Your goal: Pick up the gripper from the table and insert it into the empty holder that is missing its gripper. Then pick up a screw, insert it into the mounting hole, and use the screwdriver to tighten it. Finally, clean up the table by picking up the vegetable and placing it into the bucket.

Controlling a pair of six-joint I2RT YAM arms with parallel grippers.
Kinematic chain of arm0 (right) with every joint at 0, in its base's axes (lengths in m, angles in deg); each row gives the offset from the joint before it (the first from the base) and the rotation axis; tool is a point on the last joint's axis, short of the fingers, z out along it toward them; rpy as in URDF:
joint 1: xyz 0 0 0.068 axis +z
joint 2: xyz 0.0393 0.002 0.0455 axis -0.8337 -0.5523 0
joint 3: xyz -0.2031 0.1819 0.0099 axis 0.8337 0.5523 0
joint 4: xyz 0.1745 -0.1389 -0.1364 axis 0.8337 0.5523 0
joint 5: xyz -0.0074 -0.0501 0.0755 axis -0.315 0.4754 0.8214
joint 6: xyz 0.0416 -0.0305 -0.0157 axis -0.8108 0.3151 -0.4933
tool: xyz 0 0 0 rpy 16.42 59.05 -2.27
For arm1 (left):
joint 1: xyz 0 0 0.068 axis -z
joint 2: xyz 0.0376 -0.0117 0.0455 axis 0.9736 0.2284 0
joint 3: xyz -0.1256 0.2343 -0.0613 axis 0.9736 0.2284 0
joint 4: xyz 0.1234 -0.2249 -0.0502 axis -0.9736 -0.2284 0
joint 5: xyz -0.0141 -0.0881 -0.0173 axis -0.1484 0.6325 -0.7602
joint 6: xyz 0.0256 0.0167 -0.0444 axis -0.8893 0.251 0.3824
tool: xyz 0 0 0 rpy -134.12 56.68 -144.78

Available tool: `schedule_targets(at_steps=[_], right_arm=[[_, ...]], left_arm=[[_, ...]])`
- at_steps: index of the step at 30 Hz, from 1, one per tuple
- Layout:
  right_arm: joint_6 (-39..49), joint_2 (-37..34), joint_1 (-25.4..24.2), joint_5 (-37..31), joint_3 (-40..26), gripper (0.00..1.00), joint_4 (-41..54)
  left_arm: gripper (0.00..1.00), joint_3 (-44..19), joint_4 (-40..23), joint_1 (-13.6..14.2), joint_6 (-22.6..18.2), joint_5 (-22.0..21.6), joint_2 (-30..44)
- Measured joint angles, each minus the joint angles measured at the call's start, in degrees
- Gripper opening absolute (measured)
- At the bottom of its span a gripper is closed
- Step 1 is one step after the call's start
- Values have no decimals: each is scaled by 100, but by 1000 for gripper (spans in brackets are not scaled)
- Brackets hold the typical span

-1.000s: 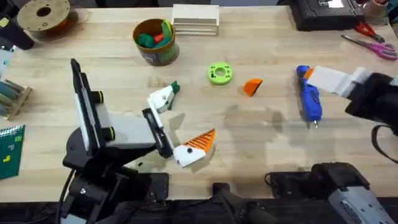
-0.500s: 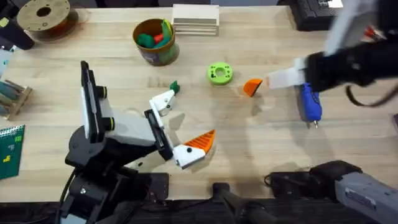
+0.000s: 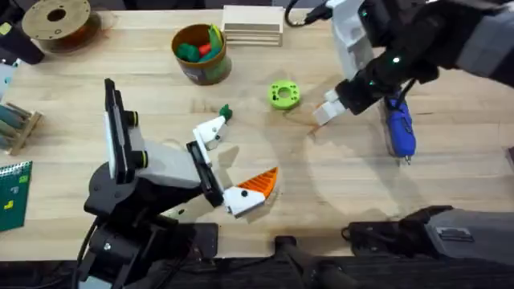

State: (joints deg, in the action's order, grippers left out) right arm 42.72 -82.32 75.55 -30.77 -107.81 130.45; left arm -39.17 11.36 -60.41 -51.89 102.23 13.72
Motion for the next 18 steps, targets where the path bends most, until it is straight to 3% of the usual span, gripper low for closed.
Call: schedule_targets(at_steps=[4,10,18], right_arm=[[169,-312,4,-1,0,856,-144],[254,-581,4,9,0,520,-199],[274,-582,4,118,-4,498,-304]], left_arm=[[987,0,0,0,0,-2,2],[987,0,0,0,0,-2,2],[987,0,0,0,0,0,0]])
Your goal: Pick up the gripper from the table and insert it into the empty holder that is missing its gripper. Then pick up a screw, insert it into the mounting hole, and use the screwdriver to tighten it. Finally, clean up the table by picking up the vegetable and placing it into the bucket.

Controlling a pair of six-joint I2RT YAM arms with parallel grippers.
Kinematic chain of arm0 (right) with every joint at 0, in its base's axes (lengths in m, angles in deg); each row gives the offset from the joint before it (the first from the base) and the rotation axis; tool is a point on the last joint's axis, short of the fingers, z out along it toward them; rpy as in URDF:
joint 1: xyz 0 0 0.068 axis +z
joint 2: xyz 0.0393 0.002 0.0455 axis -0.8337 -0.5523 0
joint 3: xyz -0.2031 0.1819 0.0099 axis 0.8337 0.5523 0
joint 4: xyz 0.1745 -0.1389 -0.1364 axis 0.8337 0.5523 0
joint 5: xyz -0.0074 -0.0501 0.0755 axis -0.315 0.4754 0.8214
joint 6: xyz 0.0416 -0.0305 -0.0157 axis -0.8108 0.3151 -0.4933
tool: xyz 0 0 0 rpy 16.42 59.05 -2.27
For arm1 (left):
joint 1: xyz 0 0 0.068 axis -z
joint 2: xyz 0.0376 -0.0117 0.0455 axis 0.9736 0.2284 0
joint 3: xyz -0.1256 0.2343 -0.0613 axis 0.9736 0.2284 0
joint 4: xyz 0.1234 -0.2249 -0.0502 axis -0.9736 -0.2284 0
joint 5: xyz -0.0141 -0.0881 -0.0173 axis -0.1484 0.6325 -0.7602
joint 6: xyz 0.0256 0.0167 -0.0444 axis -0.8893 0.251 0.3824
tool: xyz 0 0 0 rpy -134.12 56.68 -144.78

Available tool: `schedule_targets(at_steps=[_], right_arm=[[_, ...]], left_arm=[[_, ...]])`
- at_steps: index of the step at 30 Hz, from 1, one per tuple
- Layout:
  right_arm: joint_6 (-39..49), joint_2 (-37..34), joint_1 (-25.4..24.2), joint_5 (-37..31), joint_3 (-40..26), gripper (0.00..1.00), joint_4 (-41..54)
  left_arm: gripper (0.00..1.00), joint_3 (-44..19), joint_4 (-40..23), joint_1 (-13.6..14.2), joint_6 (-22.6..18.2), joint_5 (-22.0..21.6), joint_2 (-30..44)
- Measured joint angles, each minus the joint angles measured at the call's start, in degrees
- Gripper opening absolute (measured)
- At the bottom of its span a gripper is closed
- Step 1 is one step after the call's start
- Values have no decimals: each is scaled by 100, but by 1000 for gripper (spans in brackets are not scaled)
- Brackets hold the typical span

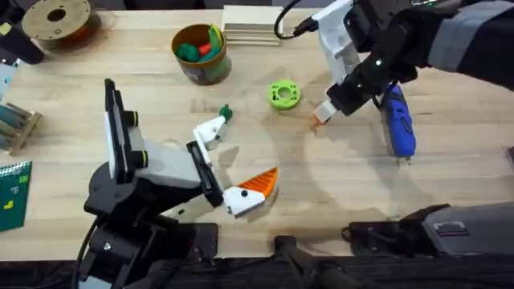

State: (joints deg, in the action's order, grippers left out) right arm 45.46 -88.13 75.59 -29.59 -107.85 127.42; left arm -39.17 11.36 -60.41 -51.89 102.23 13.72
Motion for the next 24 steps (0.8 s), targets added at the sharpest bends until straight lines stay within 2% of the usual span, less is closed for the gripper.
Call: schedule_targets(at_steps=[9,17,24], right_arm=[[15,0,0,39,0,318,2],[15,106,0,40,0,315,11],[15,420,0,42,-2,360,22]], left_arm=[[987,0,0,0,0,0,0],[987,0,0,0,0,-2,0],[987,0,0,0,0,-2,0]])
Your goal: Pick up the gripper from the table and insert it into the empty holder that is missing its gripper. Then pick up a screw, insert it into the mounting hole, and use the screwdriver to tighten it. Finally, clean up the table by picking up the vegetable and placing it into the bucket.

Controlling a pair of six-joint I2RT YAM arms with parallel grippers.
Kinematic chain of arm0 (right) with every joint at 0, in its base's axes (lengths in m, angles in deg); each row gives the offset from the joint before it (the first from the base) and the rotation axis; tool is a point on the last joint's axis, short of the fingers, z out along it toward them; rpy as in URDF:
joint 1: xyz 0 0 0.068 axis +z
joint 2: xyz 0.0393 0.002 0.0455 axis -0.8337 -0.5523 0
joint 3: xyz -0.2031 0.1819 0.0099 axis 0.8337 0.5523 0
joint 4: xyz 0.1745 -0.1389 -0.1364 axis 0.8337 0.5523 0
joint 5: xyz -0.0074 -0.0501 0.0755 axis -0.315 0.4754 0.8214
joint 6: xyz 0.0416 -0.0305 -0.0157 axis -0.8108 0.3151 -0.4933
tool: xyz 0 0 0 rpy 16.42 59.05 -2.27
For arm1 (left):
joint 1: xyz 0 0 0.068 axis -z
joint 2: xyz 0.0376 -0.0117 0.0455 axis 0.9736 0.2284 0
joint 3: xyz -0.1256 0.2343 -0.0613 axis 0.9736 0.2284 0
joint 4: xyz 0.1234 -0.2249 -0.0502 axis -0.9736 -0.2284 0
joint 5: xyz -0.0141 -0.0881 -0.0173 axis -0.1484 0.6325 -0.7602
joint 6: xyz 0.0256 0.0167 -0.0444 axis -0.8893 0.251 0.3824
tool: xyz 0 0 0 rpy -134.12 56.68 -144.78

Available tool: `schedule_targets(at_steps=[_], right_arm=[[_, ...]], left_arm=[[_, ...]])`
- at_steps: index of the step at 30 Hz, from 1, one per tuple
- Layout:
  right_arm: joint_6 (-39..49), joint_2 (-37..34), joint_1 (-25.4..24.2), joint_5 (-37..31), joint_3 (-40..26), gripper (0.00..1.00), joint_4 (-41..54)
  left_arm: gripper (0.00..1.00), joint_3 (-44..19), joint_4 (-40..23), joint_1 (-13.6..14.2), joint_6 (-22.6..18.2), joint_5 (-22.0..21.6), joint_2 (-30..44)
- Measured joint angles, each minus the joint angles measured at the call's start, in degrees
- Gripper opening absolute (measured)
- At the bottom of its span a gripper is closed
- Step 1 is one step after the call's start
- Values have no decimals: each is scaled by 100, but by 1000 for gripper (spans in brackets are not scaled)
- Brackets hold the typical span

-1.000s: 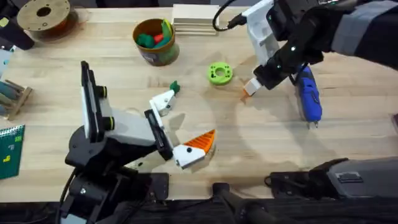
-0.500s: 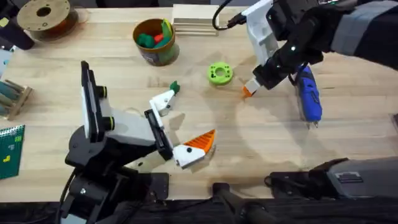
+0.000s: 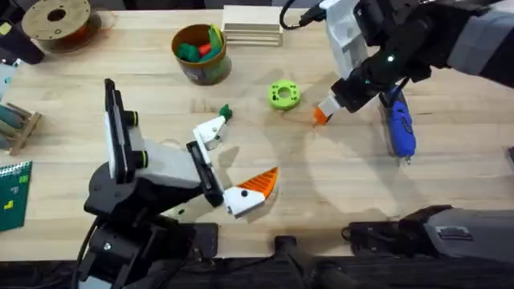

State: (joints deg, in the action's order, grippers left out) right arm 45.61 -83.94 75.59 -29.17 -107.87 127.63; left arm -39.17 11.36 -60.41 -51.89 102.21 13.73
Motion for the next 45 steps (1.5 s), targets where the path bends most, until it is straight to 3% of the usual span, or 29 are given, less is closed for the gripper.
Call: schedule_targets(at_steps=[11,18,24,31,33,34,36,41,45], right_arm=[[-1,-102,0,172,0,393,34],[0,-205,0,170,0,303,33],[-3,-205,0,168,-16,25,61],[-91,-3,0,251,-24,20,237],[-114,288,0,492,-24,20,280],[-136,938,0,954,-53,19,341],[-143,1433,-4,1160,-98,19,356],[-286,2281,-355,1666,-119,19,162],[-841,2395,-793,2802,556,19,-1201]], left_arm=[[987,0,1,0,3,1,2],[987,0,0,0,2,1,1],[987,0,0,0,4,0,1],[987,0,0,0,17,0,1],[987,0,0,0,17,1,1],[987,0,0,0,17,0,0],[987,0,0,0,17,2,0],[987,0,0,0,17,1,2],[987,0,0,0,17,1,0]])
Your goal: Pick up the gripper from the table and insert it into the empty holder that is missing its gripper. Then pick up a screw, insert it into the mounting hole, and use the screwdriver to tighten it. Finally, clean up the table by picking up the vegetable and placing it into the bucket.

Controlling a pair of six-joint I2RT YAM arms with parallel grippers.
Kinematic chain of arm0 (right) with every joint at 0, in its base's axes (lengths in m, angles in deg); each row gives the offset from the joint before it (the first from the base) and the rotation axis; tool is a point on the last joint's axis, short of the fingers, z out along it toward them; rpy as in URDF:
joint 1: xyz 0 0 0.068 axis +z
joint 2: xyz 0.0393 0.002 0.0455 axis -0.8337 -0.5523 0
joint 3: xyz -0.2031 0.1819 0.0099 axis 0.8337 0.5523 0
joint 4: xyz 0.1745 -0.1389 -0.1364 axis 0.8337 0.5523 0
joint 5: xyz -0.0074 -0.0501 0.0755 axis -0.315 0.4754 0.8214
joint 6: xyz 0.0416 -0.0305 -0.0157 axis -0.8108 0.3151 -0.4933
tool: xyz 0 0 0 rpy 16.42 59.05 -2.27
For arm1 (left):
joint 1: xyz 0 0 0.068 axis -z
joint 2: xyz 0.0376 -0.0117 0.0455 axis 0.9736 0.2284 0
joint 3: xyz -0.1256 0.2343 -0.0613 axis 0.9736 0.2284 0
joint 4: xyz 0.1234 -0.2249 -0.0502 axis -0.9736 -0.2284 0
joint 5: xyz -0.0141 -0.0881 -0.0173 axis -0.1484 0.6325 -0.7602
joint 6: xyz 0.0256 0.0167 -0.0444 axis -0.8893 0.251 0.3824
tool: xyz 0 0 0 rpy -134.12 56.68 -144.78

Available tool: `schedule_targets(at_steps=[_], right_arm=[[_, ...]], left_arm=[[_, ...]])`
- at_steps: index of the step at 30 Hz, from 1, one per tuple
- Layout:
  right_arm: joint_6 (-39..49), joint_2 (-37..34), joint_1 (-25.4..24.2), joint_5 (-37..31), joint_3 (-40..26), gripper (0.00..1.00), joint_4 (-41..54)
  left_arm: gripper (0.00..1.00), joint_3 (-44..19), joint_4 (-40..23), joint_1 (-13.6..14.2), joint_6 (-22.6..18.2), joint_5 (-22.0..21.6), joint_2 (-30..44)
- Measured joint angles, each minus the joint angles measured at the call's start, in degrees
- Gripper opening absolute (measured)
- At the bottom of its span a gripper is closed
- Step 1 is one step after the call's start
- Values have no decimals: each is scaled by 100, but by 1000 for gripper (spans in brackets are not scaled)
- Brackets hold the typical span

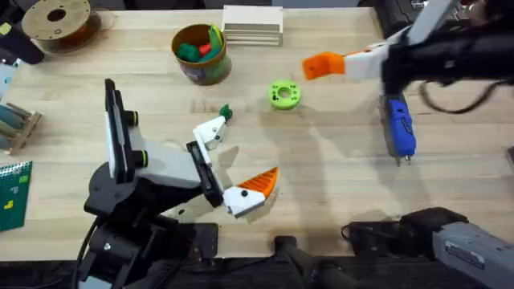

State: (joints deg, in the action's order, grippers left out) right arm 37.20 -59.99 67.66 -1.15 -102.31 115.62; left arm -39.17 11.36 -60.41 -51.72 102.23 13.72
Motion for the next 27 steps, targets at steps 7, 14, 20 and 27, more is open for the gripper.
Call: schedule_targets(at_steps=[7,14,20,27], right_arm=[[-2673,-784,-7,2048,1829,19,-2810],[-4297,-1412,697,3144,2021,19,-3675],[-5024,-2196,1154,3943,2021,19,-4549],[-5872,-2666,1160,4513,2021,19,-5399]], left_arm=[[987,0,0,0,0,-1,0],[987,0,0,0,0,-1,2],[987,0,0,0,0,-4,2],[987,0,9,-2,-2,-56,0]])
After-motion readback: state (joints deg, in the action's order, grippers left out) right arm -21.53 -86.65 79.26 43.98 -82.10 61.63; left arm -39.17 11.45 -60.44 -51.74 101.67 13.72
